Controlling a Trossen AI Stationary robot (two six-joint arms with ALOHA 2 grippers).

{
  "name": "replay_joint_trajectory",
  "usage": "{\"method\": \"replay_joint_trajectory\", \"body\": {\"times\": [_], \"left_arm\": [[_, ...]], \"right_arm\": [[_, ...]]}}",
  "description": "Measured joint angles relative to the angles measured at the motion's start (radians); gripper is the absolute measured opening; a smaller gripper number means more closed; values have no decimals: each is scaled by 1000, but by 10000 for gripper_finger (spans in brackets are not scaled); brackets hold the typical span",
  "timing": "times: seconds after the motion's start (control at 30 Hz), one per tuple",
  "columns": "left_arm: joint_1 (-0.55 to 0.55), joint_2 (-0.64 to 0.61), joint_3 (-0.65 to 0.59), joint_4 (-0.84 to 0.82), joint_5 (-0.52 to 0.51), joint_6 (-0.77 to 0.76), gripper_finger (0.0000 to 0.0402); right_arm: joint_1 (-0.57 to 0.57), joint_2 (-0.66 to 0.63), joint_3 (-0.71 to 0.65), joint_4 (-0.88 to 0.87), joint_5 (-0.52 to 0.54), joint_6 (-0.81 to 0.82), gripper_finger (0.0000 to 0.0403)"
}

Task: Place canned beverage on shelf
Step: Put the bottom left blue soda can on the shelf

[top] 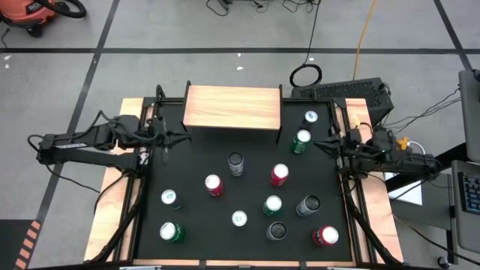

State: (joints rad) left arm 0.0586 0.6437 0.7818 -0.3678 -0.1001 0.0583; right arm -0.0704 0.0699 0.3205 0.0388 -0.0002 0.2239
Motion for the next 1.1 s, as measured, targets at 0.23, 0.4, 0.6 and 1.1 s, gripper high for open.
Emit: {"method": "replay_joint_trajectory", "body": {"times": [0.23,0.4,0.6,1.1], "left_arm": [[-19,4,0,23,58,-32,0],[-46,8,0,81,58,-79,0],[-76,37,0,140,45,-79,0],[-188,173,101,184,6,-213,0]], "right_arm": [[0,138,270,-253,6,-31,0],[0,235,425,-385,1,-30,0],[0,337,512,-452,0,-28,0],[0,512,535,-399,-1,105,0]]}}
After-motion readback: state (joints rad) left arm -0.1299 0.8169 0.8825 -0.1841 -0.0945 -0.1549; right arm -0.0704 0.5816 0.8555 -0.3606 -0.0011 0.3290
